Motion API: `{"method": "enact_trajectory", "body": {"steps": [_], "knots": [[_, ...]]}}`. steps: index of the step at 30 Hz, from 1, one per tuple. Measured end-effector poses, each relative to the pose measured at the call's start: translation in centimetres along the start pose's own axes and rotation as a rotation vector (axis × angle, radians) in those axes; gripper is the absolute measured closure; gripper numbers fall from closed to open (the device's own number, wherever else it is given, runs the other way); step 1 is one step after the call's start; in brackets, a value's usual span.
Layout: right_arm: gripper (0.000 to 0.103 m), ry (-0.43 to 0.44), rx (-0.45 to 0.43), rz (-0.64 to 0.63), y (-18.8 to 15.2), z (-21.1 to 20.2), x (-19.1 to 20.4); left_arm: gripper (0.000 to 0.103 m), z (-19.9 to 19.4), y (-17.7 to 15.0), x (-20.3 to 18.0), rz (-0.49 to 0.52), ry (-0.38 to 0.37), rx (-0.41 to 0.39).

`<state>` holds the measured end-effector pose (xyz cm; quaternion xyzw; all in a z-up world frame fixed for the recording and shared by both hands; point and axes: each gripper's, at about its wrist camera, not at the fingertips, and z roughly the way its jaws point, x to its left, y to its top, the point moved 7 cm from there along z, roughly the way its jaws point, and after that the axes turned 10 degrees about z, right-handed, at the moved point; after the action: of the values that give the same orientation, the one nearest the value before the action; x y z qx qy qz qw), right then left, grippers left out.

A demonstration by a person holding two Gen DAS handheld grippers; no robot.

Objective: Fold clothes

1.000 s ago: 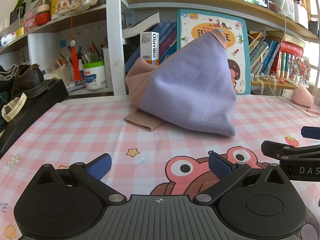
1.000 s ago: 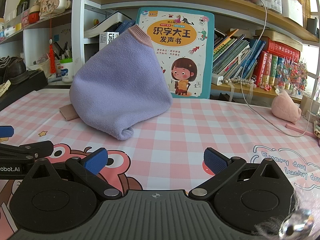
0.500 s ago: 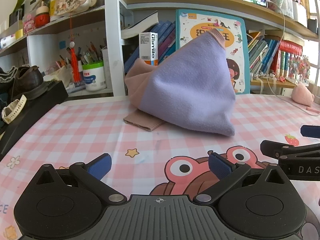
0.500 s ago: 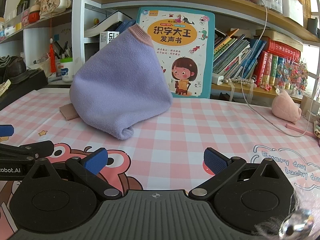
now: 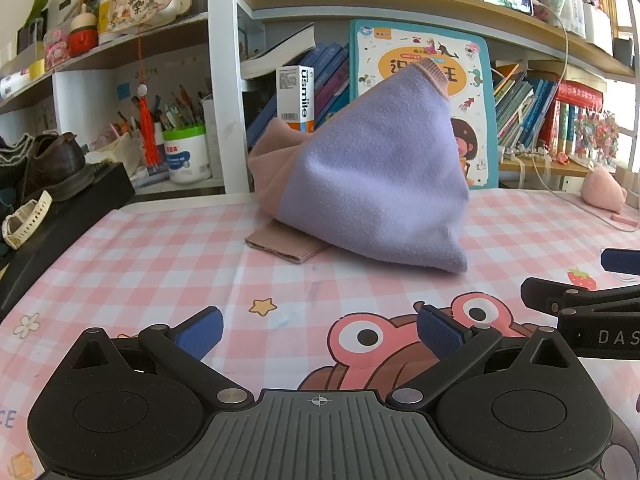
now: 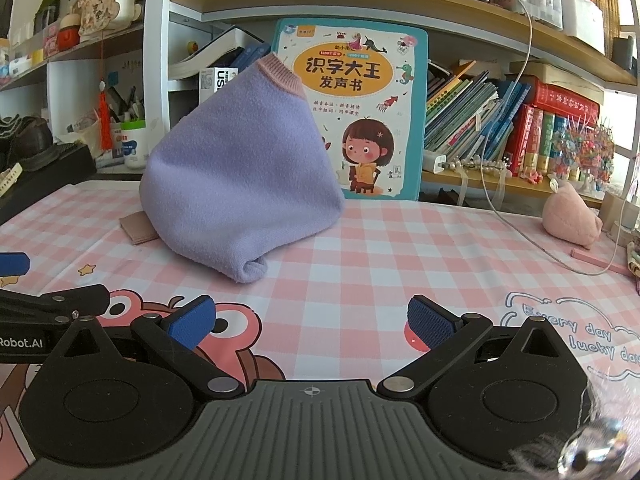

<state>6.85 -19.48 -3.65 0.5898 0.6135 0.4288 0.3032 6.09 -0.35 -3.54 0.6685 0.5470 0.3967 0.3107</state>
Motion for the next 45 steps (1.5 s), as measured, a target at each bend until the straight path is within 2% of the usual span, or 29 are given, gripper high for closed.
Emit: {"method": "enact_trajectory", "body": {"steps": [13, 21, 30, 45], "knots": [[0.000, 0.000, -0.039, -0.015, 0.2, -0.6, 0.2, 0.000, 0.0, 0.0, -0.3, 0.005, -0.020, -0.003], [0.000, 0.037, -0.085, -0.010, 0.5, -1.5, 0.3, 0.000, -0.2, 0.1, -0.3, 0.014, -0.008, -0.014], [0.000, -0.026, -0.111, -0.053, 0.5, -1.8, 0.7, 0.000, -1.1, 0.5, -0.5, 0.034, 0.030, -0.063], [0.000, 0.012, -0.118, -0.068, 0.5, -2.1, 1.0, 0.000, -1.3, 0.4, -0.3, 0.029, 0.062, -0.072]]}}
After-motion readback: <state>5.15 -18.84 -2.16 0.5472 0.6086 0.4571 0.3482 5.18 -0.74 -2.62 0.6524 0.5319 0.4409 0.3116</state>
